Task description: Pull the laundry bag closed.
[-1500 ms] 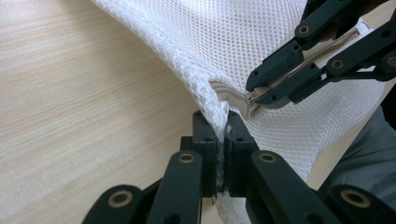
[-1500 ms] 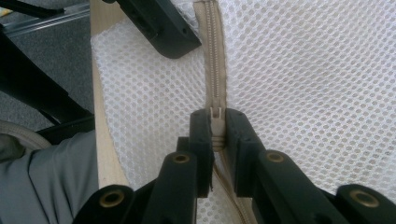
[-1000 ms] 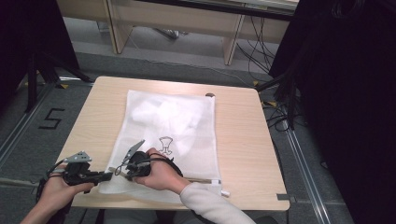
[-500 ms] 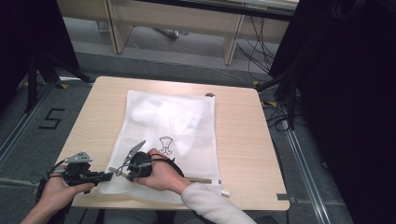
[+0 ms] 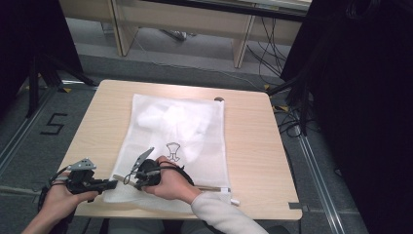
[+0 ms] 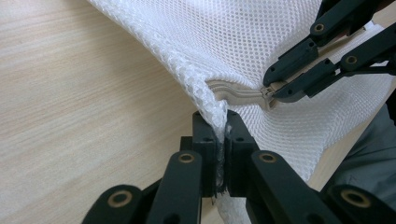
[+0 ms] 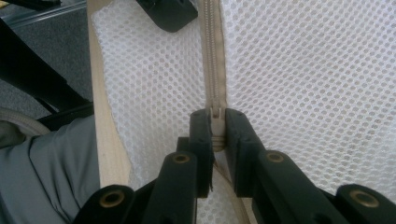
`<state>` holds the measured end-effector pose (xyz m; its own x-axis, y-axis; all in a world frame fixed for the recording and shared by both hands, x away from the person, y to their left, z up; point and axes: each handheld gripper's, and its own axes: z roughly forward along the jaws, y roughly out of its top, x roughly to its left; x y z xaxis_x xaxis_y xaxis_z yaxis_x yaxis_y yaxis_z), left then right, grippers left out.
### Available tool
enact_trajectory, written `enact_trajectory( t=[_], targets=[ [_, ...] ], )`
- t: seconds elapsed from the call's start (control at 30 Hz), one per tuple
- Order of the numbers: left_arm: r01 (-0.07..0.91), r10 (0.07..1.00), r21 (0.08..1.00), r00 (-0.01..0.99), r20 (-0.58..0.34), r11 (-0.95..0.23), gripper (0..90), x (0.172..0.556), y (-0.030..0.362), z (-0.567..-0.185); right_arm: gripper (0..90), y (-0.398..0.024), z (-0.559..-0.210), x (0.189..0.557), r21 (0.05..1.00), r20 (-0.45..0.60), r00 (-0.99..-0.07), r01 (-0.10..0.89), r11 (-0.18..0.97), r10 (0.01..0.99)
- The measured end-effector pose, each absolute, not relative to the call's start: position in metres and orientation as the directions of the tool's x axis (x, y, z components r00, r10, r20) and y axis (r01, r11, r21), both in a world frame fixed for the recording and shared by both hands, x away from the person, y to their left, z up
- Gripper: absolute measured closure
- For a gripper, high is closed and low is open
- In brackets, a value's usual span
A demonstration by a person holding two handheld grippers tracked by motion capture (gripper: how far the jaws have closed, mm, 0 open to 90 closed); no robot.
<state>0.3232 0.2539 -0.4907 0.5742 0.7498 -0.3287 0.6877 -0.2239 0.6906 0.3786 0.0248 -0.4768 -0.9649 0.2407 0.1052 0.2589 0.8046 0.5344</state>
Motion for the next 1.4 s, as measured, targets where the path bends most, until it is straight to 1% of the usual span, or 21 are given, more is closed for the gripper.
enact_trajectory(
  t=[0.07,0.1,0.13,0.33,0.43,0.5,0.63,0.67,0.73,0.77,0.83,1.17,1.33,1.37,1.4],
  targets=[
    [0.687,0.751,0.691,0.574,-0.328,-0.223,85.2,0.323,0.254,-0.491,82.6,0.025,-0.477,0.378,0.533,0.106,-0.964,0.261,0.805,0.242],
    [0.687,0.75,0.692,0.573,-0.329,-0.222,85.2,0.323,0.254,-0.491,82.6,0.024,-0.477,0.377,0.529,0.116,-0.96,0.277,0.802,0.255],
    [0.687,0.752,0.691,0.573,-0.326,-0.224,85.2,0.323,0.254,-0.491,82.7,0.023,-0.477,0.378,0.532,0.106,-0.964,0.262,0.805,0.244],
    [0.687,0.75,0.692,0.574,-0.328,-0.222,85.2,0.323,0.254,-0.491,82.7,0.022,-0.477,0.377,0.534,0.114,-0.961,0.272,0.8,0.251],
    [0.687,0.753,0.692,0.571,-0.327,-0.221,85.2,0.323,0.254,-0.491,82.7,0.021,-0.476,0.377,0.525,0.105,-0.965,0.26,0.811,0.241],
    [0.687,0.75,0.685,0.581,-0.316,-0.243,85.2,0.324,0.256,-0.491,82.7,0.02,-0.476,0.377,0.524,0.099,-0.965,0.258,0.812,0.243],
    [0.688,0.755,0.69,0.571,-0.324,-0.224,85.2,0.324,0.254,-0.491,82.7,0.017,-0.476,0.377,0.524,0.104,-0.962,0.27,0.808,0.253],
    [0.69,0.754,0.69,0.569,-0.328,-0.221,85.2,0.324,0.254,-0.491,82.7,0.017,-0.476,0.378,0.526,0.101,-0.967,0.253,0.812,0.235],
    [0.687,0.751,0.684,0.58,-0.316,-0.244,85.2,0.324,0.256,-0.491,82.7,0.016,-0.476,0.378,0.525,0.1,-0.964,0.261,0.81,0.246],
    [0.691,0.754,0.689,0.568,-0.329,-0.22,85.2,0.324,0.255,-0.492,82.7,0.016,-0.477,0.377,0.523,0.103,-0.962,0.269,0.809,0.253],
    [0.685,0.759,0.699,0.563,-0.327,-0.206,85.2,0.324,0.254,-0.492,82.7,0.015,-0.476,0.377,0.521,0.1,-0.964,0.263,0.812,0.248],
    [0.692,0.757,0.687,0.567,-0.325,-0.224,85.2,0.324,0.255,-0.492,82.7,0.009,-0.476,0.378,0.512,0.102,-0.962,0.27,0.815,0.254],
    [0.685,0.761,0.698,0.562,-0.324,-0.209,85.2,0.324,0.254,-0.493,82.7,0.009,-0.476,0.378,0.507,0.101,-0.961,0.271,0.818,0.256],
    [0.688,0.761,0.684,0.571,-0.307,-0.241,85.2,0.324,0.256,-0.492,82.7,0.009,-0.476,0.378,0.507,0.101,-0.961,0.271,0.818,0.256],
    [0.694,0.76,0.685,0.563,-0.324,-0.222,85.3,0.324,0.255,-0.492,82.7,0.008,-0.477,0.378,0.506,0.094,-0.961,0.27,0.819,0.259]
  ],
)
